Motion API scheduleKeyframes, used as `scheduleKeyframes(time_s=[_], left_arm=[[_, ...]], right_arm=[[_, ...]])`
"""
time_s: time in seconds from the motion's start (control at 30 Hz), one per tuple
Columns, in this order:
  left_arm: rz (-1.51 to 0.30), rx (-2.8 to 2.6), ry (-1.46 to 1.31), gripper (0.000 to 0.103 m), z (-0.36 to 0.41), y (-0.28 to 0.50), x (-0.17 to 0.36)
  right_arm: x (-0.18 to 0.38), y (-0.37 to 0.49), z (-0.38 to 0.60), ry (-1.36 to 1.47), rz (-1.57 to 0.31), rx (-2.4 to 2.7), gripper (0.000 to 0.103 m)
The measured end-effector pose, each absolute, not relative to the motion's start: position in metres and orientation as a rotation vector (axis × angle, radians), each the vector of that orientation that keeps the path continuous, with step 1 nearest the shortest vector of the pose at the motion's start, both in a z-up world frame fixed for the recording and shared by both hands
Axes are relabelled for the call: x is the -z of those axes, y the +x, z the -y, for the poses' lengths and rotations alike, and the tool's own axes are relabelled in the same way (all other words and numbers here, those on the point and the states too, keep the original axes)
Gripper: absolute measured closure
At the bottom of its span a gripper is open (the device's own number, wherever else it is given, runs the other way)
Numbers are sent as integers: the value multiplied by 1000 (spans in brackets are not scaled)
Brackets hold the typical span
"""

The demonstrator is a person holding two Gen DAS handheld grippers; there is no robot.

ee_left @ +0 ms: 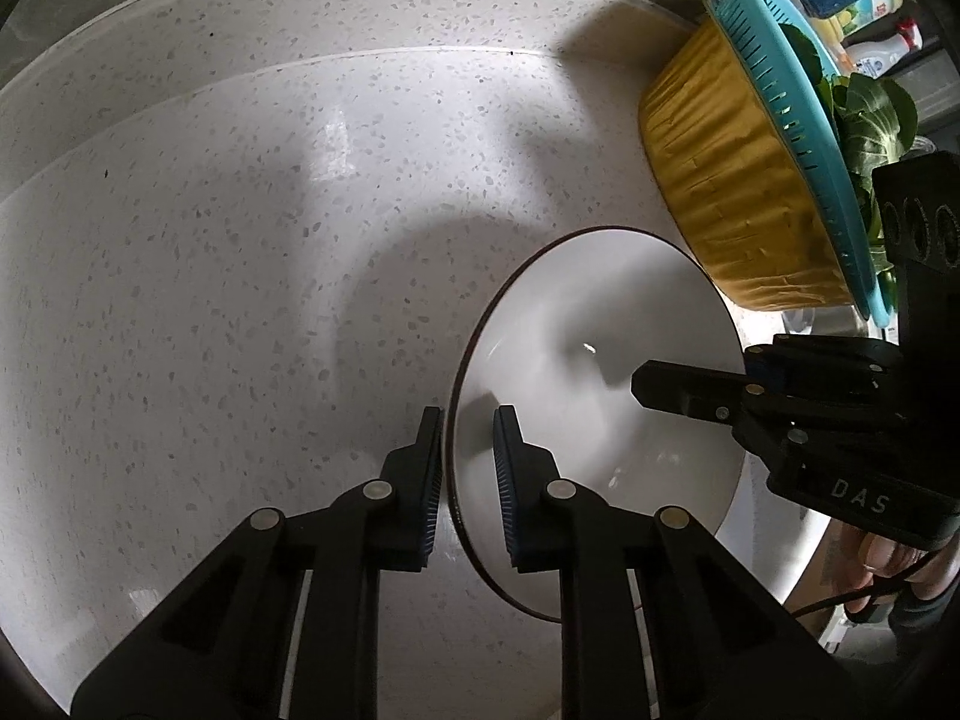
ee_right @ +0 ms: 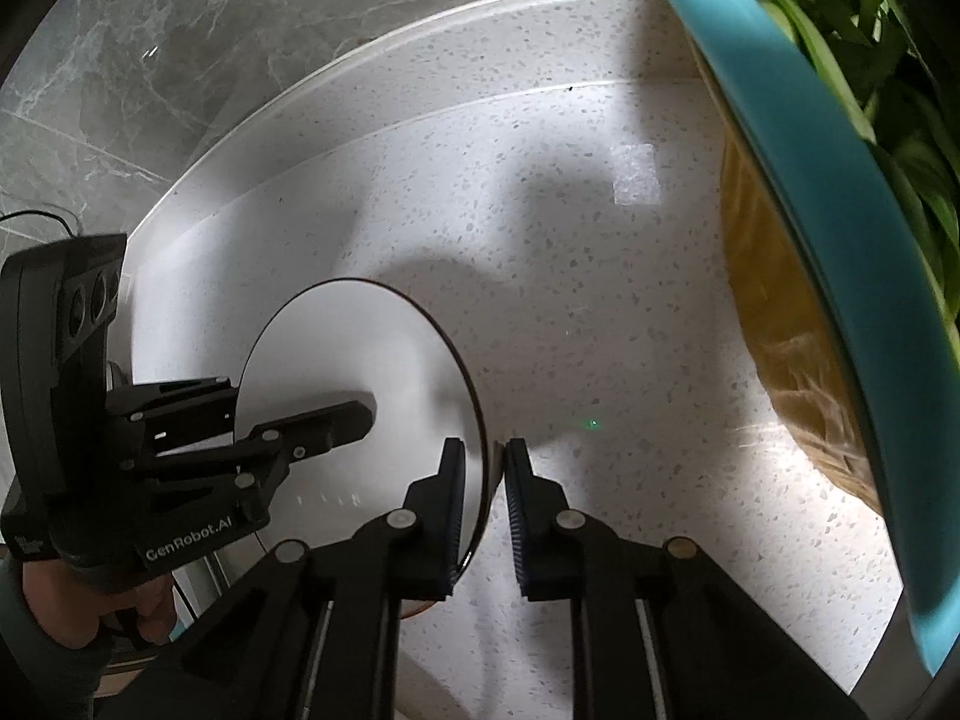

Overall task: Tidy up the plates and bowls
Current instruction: 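Close both grippers on the red-flowered bowl rim, then lift the red-flowered bowl off the countertop with both grippers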

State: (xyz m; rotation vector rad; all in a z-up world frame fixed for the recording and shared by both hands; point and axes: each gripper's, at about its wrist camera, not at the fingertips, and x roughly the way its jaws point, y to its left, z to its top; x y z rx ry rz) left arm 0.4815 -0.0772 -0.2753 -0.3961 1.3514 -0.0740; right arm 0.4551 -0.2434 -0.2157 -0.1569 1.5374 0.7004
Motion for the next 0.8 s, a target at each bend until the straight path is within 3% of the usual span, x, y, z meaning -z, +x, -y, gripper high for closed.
scheduleKeyframes(time_s=[0.73,0.8], left_arm=[[-1358,17,-395,87,73,473,274],[-1356,7,-405,79,73,471,273]], right_arm=[[216,452,238,-161,-1564,-702,88],[216,451,237,-164,-1566,-703,86]])
